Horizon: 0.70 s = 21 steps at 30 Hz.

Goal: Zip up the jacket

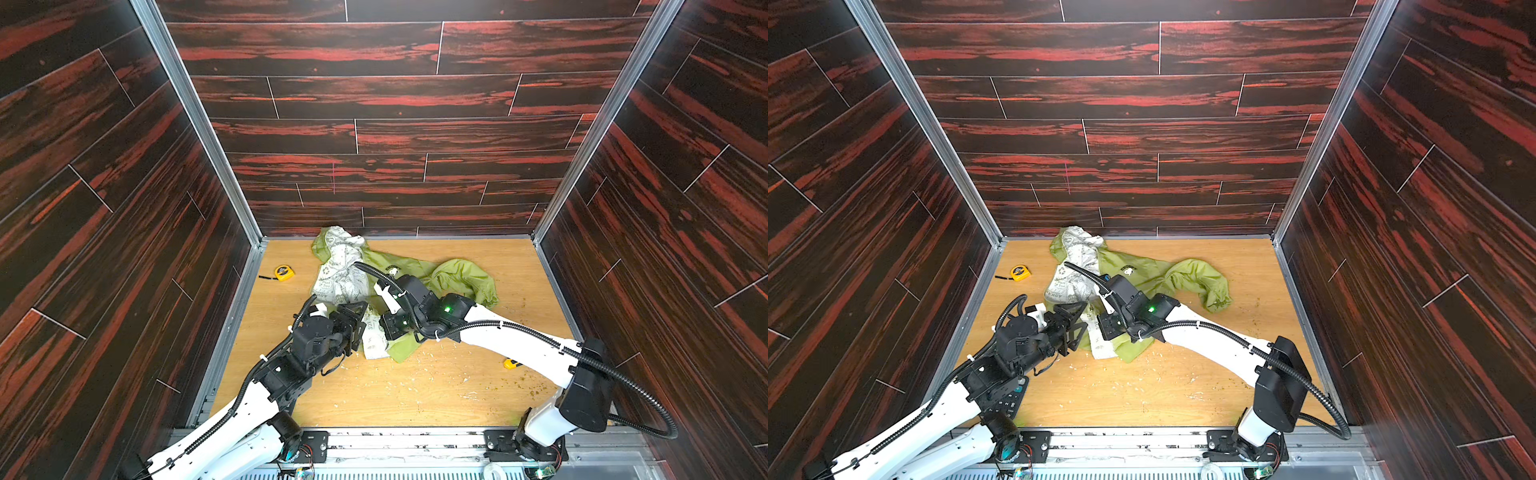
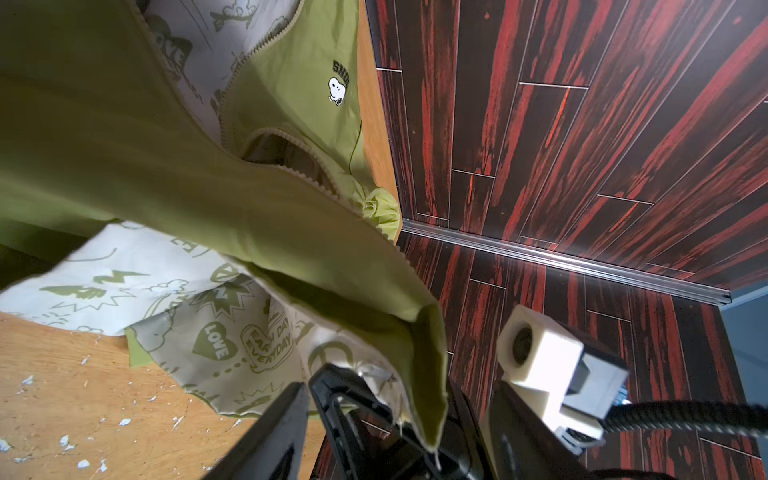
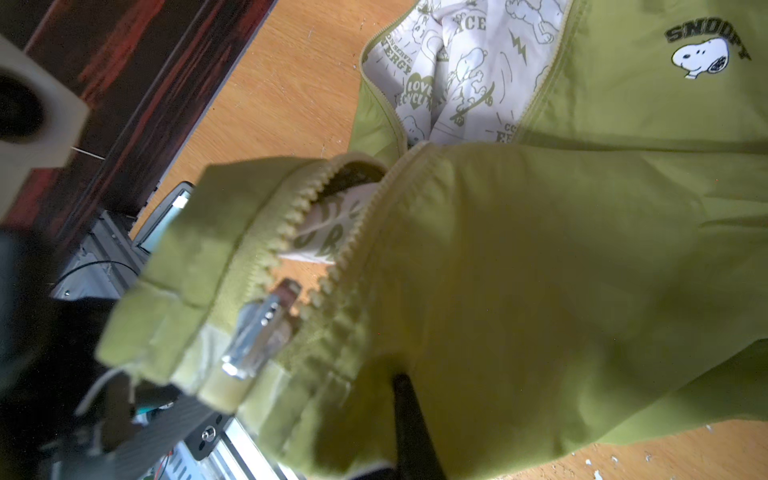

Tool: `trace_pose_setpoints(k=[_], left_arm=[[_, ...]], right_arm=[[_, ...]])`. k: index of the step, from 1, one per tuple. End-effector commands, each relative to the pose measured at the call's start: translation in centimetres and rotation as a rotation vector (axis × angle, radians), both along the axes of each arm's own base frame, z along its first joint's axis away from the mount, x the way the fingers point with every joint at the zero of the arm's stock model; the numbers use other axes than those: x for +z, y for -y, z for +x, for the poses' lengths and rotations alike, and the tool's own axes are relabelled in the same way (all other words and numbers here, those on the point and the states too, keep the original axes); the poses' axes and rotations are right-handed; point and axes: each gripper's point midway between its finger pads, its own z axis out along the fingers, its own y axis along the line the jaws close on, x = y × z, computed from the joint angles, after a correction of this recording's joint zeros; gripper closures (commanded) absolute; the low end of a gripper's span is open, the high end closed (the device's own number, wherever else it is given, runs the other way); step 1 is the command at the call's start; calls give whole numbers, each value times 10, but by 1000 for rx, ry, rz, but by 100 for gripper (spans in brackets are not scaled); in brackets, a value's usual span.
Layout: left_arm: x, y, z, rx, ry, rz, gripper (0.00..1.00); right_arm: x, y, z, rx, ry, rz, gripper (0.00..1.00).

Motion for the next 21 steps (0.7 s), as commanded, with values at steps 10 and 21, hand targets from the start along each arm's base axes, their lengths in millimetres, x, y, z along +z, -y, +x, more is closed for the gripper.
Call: trace_pose_setpoints(k=[10, 21], left_arm=[[22, 8, 15, 42, 50, -132, 34], [15, 6, 20, 72, 45, -131, 39]], right_arm=[[5, -5, 0, -5, 8, -3, 100], [8, -7, 0, 3, 12, 3, 100]])
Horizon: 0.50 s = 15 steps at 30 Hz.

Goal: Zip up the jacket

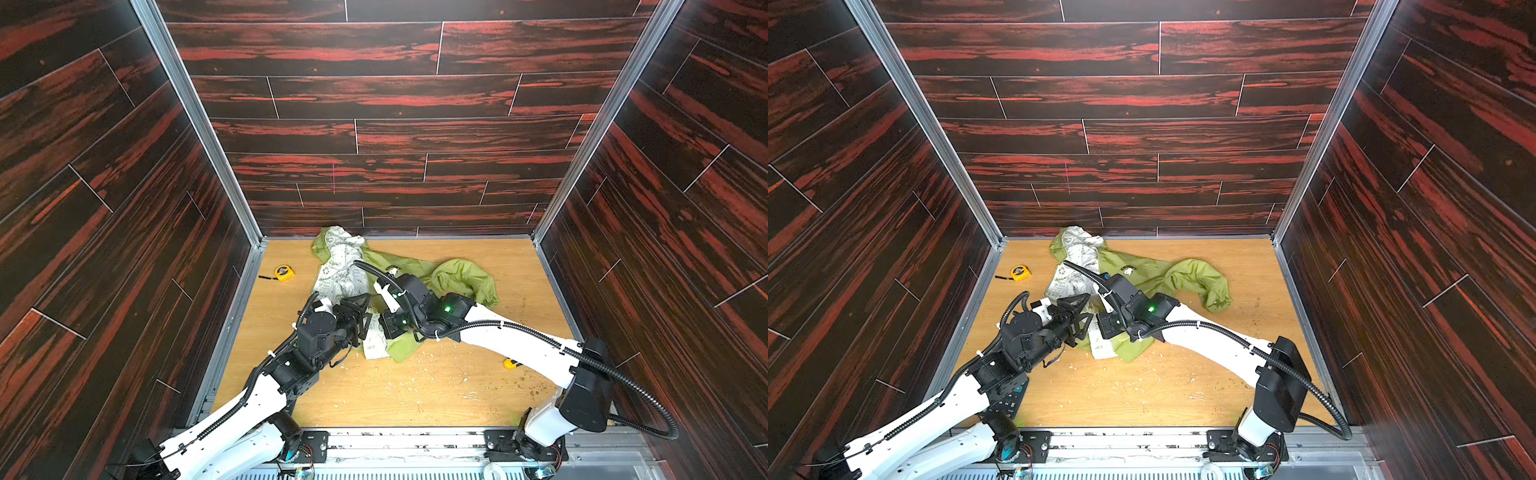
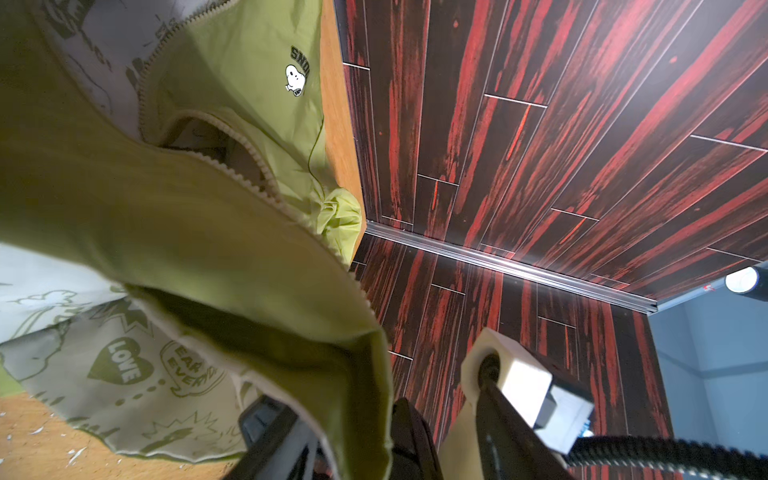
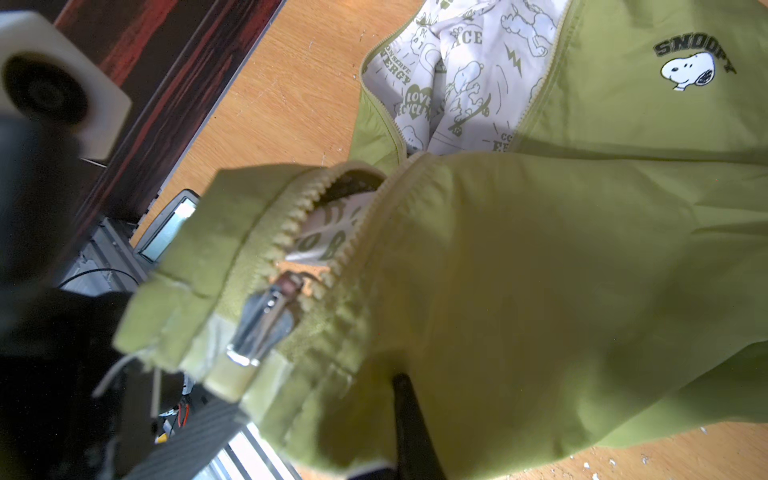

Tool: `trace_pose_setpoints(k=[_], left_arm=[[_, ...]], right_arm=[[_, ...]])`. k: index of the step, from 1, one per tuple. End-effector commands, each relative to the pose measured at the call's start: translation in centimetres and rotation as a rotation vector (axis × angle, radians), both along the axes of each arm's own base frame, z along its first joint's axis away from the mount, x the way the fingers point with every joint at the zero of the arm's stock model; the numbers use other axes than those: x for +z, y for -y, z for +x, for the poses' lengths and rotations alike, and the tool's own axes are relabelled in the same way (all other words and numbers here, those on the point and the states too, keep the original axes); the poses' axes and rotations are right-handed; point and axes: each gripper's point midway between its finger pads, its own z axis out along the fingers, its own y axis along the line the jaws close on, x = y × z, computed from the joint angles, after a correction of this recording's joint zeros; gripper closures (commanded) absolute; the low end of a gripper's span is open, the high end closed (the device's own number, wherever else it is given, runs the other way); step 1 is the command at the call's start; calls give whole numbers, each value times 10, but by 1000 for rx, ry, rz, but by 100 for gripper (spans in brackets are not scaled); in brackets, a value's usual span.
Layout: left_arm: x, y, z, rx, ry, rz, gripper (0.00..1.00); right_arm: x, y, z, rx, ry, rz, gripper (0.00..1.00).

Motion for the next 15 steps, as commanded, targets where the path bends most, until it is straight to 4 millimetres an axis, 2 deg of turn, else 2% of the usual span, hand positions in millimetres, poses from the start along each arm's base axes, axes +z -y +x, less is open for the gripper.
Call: trace_pose_setpoints(k=[1, 15], left_arm=[[-1, -3, 2, 30, 8, -13, 39], [1, -6, 6, 54, 33, -18, 53]], right_arm=[[3, -5, -1, 9, 0, -3, 100], [5, -7, -6, 23, 5, -1, 100]])
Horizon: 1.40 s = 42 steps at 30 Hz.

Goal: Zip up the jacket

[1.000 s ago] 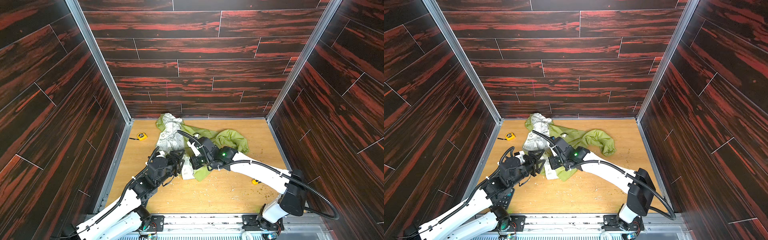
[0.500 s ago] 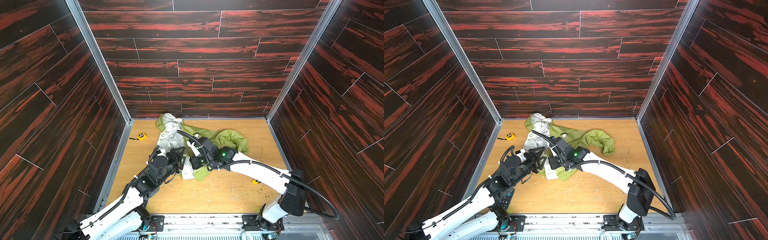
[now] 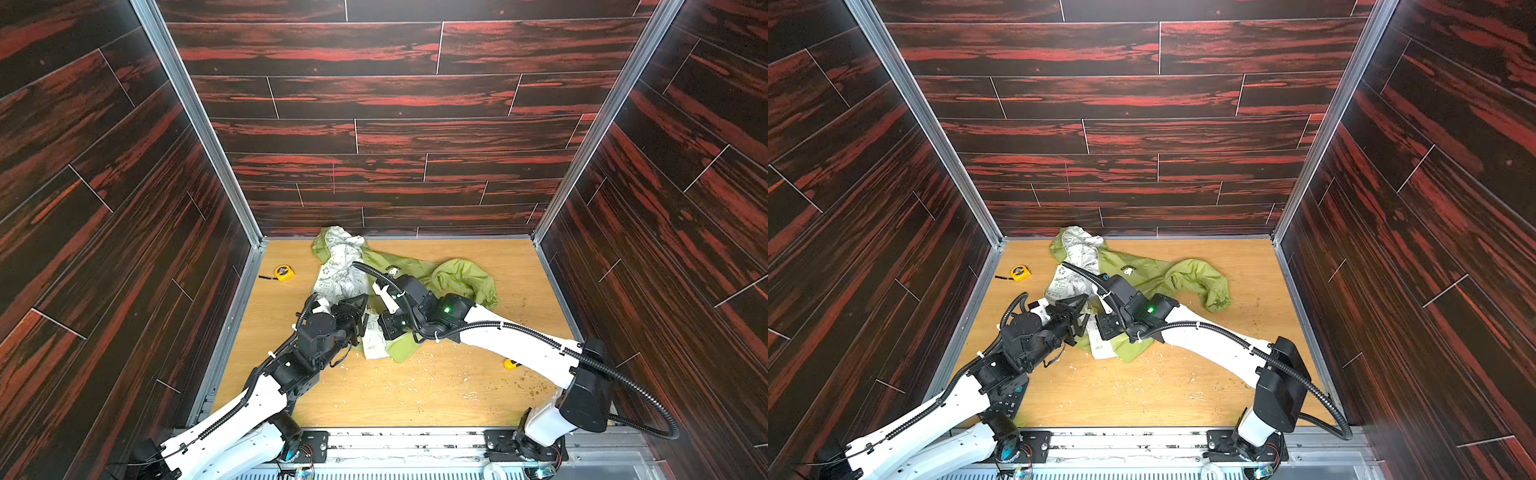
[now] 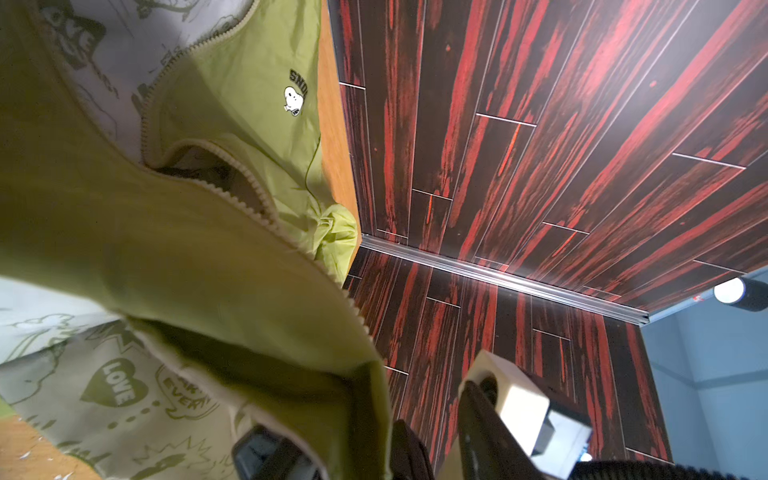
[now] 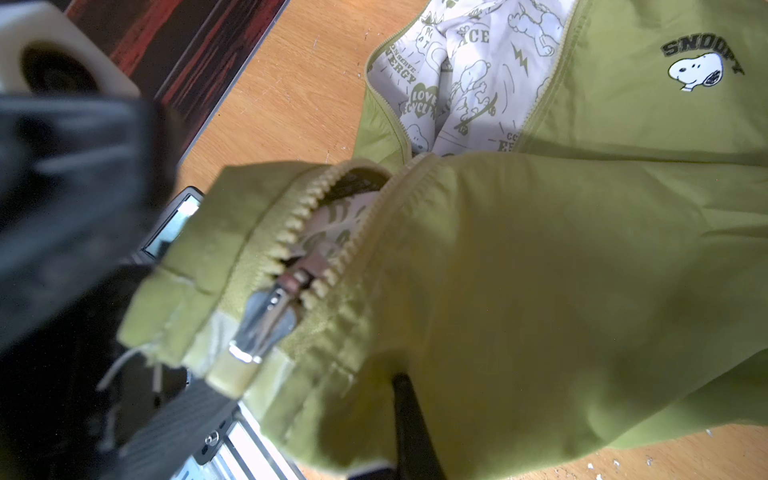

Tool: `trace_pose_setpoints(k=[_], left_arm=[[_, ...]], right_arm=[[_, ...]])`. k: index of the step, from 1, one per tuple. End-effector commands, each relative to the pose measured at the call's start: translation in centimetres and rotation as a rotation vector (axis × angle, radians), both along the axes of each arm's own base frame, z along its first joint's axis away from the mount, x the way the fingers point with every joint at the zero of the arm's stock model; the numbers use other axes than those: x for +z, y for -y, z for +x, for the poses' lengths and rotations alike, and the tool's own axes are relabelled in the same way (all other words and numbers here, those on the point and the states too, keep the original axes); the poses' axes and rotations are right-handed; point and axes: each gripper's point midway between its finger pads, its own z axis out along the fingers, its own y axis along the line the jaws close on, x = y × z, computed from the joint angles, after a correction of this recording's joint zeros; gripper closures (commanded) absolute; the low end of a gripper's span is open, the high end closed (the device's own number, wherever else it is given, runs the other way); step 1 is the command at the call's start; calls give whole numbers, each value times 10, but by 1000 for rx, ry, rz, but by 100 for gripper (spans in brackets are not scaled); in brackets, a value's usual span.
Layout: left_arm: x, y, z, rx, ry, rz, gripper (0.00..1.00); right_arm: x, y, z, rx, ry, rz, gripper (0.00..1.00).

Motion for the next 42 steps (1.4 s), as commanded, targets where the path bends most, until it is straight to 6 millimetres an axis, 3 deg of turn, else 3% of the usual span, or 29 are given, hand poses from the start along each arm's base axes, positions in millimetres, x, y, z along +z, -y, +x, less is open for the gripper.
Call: trace_pose_setpoints(k=[1, 15, 42], left_arm=[[3, 0, 3, 14, 22, -17, 54], [1, 5, 2, -14, 27, -17, 66], [-20, 3, -5, -39, -25, 65, 65]], right_arm=[[5, -5, -3, 13, 4, -2, 100], [9, -6, -6, 20, 11, -1, 100], [6, -9, -17, 41, 18, -18, 100]])
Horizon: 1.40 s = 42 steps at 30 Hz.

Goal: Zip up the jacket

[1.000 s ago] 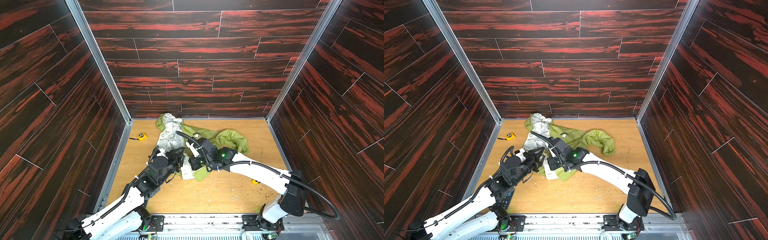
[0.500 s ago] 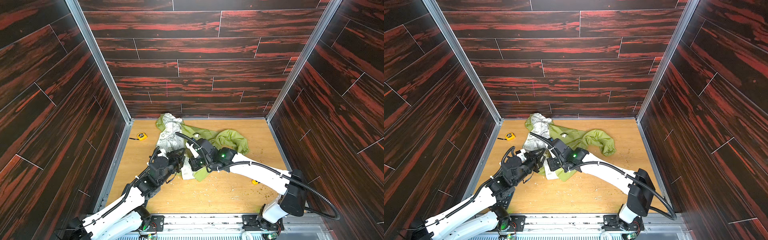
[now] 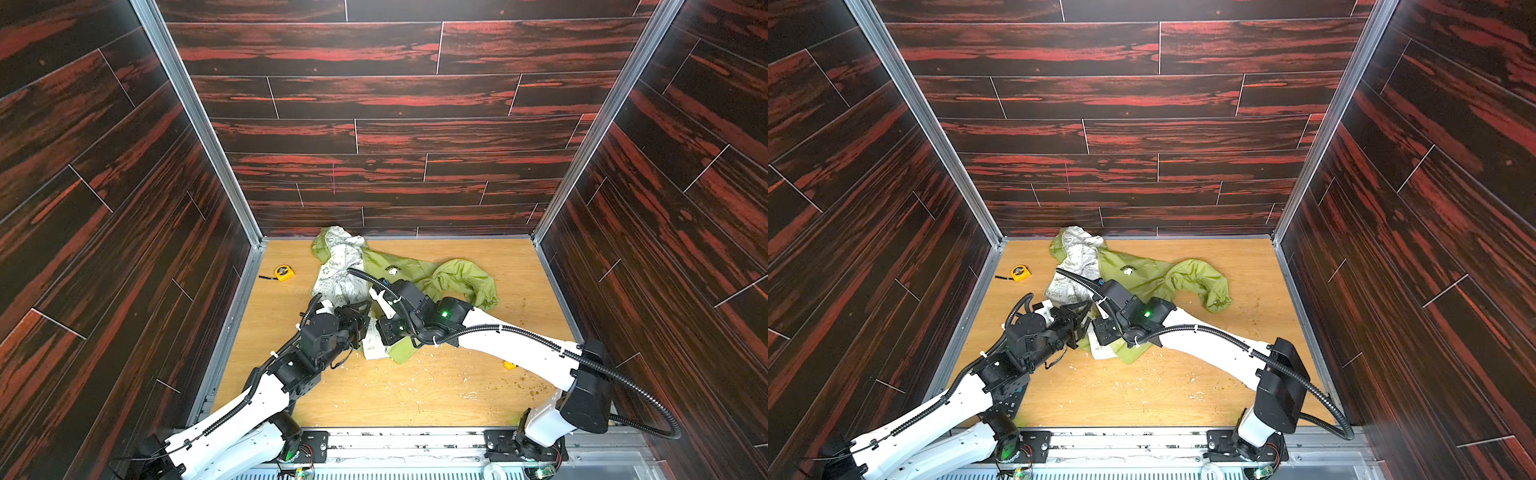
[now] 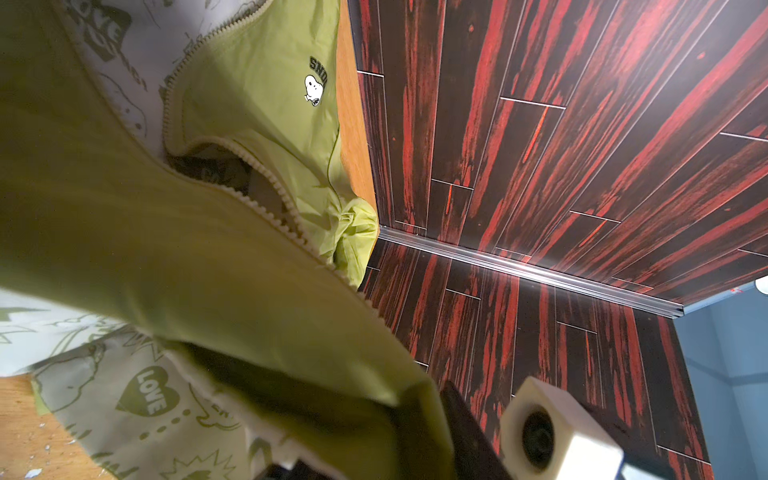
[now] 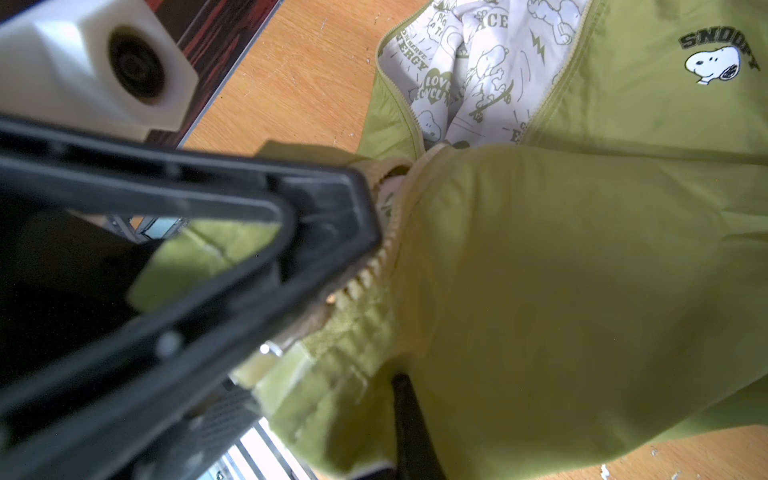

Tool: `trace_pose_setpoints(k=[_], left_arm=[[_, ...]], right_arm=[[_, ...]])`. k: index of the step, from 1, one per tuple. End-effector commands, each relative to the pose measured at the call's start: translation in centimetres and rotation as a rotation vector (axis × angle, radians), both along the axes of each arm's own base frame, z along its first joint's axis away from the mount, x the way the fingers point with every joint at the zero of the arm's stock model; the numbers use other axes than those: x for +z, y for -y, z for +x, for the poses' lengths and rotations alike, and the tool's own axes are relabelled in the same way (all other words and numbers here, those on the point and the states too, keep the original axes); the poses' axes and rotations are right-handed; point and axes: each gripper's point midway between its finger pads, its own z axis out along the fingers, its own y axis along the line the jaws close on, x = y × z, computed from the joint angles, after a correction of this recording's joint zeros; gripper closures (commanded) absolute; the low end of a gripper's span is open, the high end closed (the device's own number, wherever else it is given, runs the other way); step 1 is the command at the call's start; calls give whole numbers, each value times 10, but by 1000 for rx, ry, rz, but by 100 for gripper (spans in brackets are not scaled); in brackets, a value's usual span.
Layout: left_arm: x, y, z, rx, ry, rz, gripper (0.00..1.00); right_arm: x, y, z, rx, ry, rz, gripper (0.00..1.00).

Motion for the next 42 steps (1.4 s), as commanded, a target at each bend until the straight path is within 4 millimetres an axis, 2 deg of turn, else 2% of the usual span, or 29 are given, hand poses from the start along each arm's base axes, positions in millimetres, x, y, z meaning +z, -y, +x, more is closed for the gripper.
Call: trace_pose_setpoints(k=[1, 14, 20, 22, 25, 27, 31, 33, 36, 38, 42], left_arm=[[-1, -4, -2, 8, 8, 15, 66], [0, -11, -5, 24, 30, 32, 82], [2, -12, -7, 9, 66, 78, 95], [5, -12, -8, -1, 98, 104, 98], [12, -12, -10, -22, 170, 136, 100], [21, -10, -12, -46, 236, 150, 100], [40, -2, -19, -107, 360, 162, 100], [46, 3, -21, -132, 392, 148, 100], [54, 12, -23, -171, 434, 122, 100], [61, 21, -24, -209, 470, 92, 100], [72, 42, -24, -291, 503, 26, 100]], right_arm=[[7, -5, -4, 19, 12, 6, 100], [8, -4, -6, 11, 14, 6, 100], [11, -3, -6, -1, 9, 12, 100], [18, 0, -6, -7, 18, 19, 95], [35, 8, -6, -14, 36, 40, 79], [47, 19, -4, -29, 37, 64, 69], [72, 45, 6, -74, -19, 167, 59], [84, 55, 11, -80, -80, 248, 57], [98, 59, 12, -51, -178, 354, 58], [111, 55, 5, 10, -250, 438, 58], [122, 48, 2, 55, -351, 528, 58]])
